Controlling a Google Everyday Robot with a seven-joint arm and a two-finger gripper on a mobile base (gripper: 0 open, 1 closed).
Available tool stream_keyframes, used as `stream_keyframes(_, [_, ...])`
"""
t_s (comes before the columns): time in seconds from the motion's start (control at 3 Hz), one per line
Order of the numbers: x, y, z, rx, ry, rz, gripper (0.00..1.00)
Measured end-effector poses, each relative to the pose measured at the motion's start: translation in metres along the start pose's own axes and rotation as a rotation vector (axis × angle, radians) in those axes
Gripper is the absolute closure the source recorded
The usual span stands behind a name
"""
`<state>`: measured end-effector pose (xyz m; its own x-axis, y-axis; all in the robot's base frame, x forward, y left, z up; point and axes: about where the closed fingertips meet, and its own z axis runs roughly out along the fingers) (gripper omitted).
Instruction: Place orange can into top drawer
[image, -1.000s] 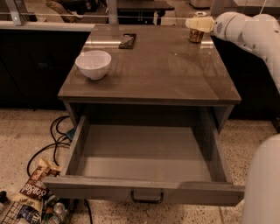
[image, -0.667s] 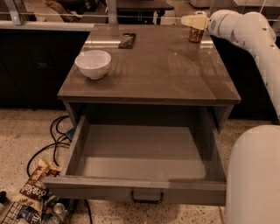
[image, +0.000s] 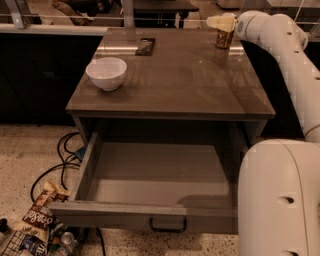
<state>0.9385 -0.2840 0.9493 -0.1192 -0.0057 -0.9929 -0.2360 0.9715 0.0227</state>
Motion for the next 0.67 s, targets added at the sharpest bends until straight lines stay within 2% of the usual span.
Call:
stream_keyframes(0.33, [0.009,-0.001,0.014,0.015,0.034,-0.017,0.00])
stream_keyframes(0.67, [0.039,0.019,0.037,-0.014,0.126,-0.055,0.00])
